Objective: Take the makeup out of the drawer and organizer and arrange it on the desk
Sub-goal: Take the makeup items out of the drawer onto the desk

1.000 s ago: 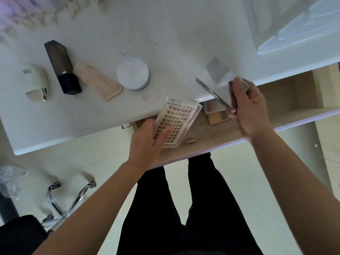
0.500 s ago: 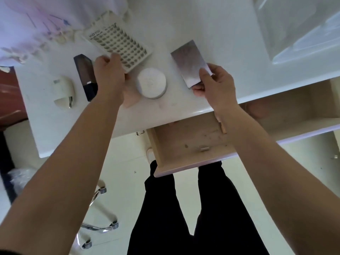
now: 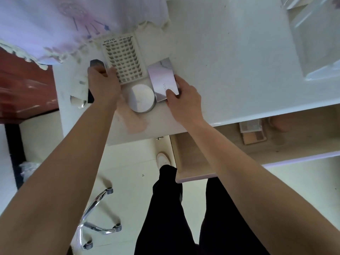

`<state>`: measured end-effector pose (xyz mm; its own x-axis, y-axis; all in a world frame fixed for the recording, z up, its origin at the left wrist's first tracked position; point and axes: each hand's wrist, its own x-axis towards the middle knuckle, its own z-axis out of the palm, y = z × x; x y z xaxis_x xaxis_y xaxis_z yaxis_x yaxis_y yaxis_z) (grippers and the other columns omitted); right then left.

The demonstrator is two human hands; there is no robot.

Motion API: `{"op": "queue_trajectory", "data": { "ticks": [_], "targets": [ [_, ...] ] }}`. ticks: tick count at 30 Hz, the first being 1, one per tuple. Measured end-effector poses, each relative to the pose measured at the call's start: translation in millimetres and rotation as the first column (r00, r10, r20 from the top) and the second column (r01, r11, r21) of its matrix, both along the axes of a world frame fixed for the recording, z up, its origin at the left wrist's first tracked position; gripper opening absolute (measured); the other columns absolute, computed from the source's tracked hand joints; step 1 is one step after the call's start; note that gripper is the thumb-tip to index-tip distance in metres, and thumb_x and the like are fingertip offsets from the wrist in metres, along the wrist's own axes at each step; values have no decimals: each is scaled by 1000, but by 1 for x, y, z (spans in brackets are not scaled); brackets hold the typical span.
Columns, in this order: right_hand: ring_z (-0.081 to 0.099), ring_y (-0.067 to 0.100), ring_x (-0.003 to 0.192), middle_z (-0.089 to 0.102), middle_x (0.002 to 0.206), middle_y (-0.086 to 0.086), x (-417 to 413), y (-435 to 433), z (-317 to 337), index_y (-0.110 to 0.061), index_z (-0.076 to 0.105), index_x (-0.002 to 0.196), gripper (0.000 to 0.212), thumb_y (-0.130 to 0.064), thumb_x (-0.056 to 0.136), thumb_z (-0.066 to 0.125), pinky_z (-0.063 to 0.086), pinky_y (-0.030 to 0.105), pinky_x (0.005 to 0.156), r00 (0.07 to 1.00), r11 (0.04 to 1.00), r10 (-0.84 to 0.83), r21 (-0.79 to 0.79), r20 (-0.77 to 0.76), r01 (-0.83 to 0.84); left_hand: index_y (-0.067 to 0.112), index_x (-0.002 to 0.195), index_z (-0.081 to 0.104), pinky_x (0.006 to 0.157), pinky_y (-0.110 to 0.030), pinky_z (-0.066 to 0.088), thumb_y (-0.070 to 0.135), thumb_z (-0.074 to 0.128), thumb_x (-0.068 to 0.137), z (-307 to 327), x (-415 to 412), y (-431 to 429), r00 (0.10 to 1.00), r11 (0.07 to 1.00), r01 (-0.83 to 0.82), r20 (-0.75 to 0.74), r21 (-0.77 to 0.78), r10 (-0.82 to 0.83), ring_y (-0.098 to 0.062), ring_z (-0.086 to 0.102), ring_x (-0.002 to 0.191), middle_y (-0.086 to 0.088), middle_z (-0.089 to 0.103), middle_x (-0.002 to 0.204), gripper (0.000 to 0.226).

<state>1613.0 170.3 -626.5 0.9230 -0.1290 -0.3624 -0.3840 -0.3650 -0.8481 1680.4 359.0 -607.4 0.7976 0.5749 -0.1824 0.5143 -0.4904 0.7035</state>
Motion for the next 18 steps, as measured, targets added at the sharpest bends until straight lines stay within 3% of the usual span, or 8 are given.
{"op": "queue_trajectory", "data": {
  "ticks": [2, 5, 7, 9, 12, 15, 18],
  "targets": [
    [41, 14, 95, 63, 98, 4, 4, 14, -1, -28, 51, 139, 46, -19, 94, 49, 31, 7, 70, 999, 999, 35, -28, 6, -35, 9, 111, 50, 83, -27, 50, 26, 55, 95, 3, -1, 10, 999, 999, -33, 0, 24, 33, -11, 55, 89, 3, 54, 99, 24],
    [37, 18, 96, 56, 83, 4, 6, 27, 2, -17, 60, 124, 32, -15, 93, 52, 35, 20, 72, 986, 977, 165, -144, 34, -158, 8, 116, 49, 74, -15, 40, 25, 54, 96, 7, -5, 21, 999, 995, -38, -35, 94, 41, -9, 52, 92, 2, 54, 105, 27],
    [38, 19, 99, 52, 81, 3, 7, 27, 2, -13, 61, 115, 23, -16, 93, 54, 37, 25, 78, 976, 958, 219, -195, 16, -212, 6, 121, 53, 80, -16, 41, 23, 55, 92, 10, -9, 25, 999, 993, 7, -54, 115, 0, -12, 55, 100, -1, 58, 114, 34],
    [38, 13, 98, 53, 96, 2, 5, 19, 6, -15, 56, 131, 37, -22, 95, 56, 33, 17, 81, 980, 969, 197, -147, -34, -200, 8, 128, 54, 93, -19, 40, 25, 57, 91, 11, -14, 24, 997, 990, 49, -74, 130, -39, -16, 55, 117, -4, 58, 129, 41],
    [46, 6, 90, 55, 102, -4, -8, -9, 12, -20, 51, 139, 45, -33, 96, 58, 32, 16, 85, 992, 985, 107, -130, -63, -114, 12, 130, 53, 93, -15, 28, 30, 56, 92, 13, -30, 7, 991, 967, 131, -7, 218, -132, -19, 46, 128, -7, 50, 139, 42],
    [56, 1, 78, 62, 88, -9, -40, -58, 17, -22, 66, 114, 24, -37, 99, 53, 45, 21, 80, 999, 974, 35, -226, 22, -29, 5, 119, 58, 93, -15, 29, 27, 55, 91, 18, -55, -32, 934, 912, 263, 152, 316, -322, -28, 48, 120, -15, 54, 127, 36],
    [57, 8, 69, 60, 70, -12, -80, -117, 17, -27, 60, 83, 21, -40, 98, 52, 43, 26, 67, 998, 927, -59, -370, 20, 62, 0, 108, 62, 96, -19, 35, 18, 58, 92, 16, -89, -88, 802, 828, 421, 275, 370, -531, -31, 53, 109, -18, 59, 113, 24]
  ]
}}
